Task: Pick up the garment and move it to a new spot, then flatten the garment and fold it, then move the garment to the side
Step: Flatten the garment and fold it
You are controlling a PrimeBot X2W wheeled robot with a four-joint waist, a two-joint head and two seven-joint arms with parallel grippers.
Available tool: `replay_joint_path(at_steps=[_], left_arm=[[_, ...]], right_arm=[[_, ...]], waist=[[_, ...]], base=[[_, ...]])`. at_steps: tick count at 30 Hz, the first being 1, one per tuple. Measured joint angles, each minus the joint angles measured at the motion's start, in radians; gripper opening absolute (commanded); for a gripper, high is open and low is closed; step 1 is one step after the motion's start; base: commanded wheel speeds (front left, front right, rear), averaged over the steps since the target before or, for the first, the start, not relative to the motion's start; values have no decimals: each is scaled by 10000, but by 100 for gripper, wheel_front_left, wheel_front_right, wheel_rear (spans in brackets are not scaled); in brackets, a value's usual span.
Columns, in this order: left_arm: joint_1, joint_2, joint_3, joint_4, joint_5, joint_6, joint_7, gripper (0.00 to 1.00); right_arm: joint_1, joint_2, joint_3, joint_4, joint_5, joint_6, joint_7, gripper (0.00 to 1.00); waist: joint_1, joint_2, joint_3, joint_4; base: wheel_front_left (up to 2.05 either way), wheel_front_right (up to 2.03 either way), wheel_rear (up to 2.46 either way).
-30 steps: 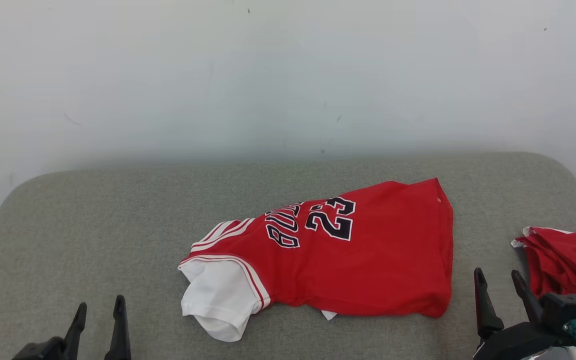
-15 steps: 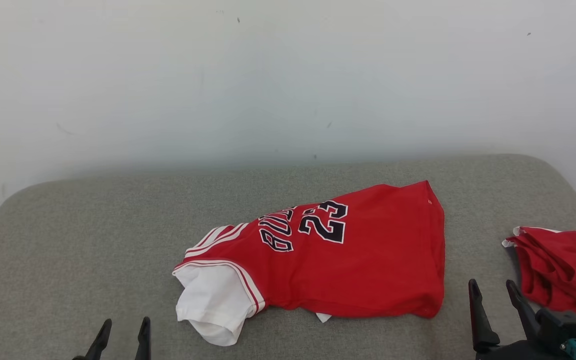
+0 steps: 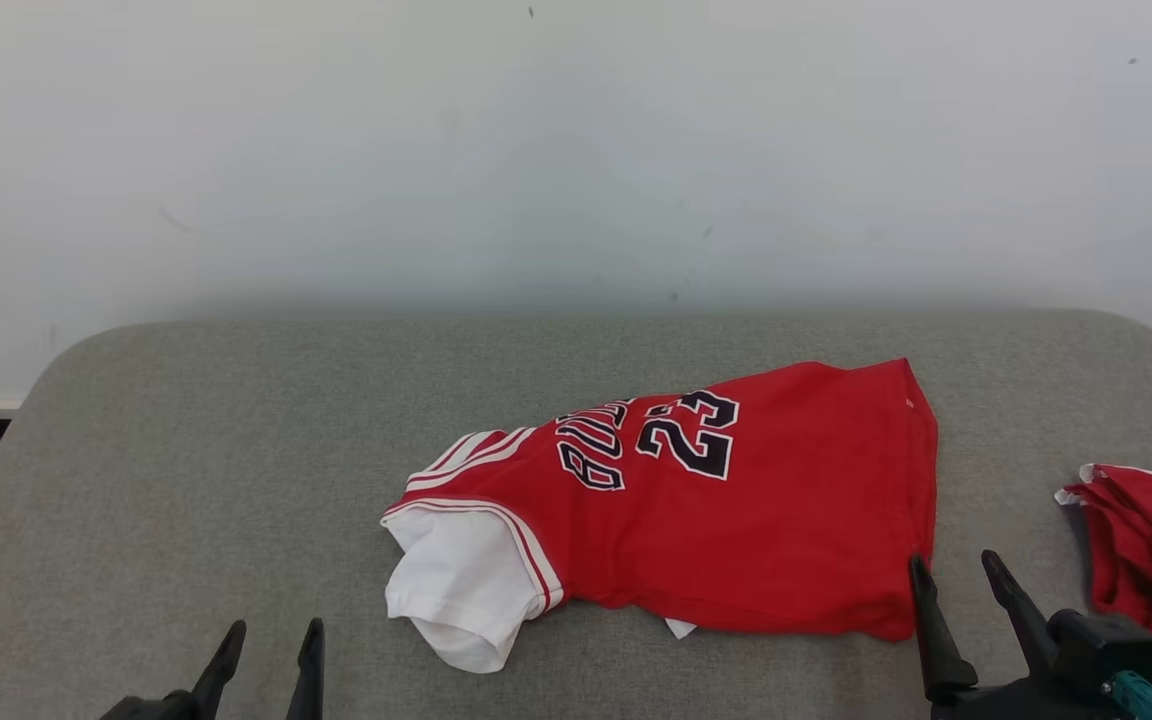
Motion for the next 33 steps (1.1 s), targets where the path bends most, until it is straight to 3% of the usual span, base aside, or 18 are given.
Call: replay_joint_path(at_steps=[8, 24, 33], left_arm=[[114, -113, 291, -286, 226, 0, 347, 100], [184, -255, 215, -428, 127, 0, 1233, 100], [112, -725, 12, 410, -529, 0, 2489, 100]], right_arm=[[-393, 25, 232, -90, -92, 42, 127, 100], [-377, -46, 424, 79, -174, 86, 522, 100], [-506, -58, 709, 447, -240, 69, 1645, 100]], waist=[[1, 0, 117, 333], [0, 0, 212, 270], [0, 0, 256, 247]], base=[[0, 0, 0], [0, 0, 0], [0, 0, 0]])
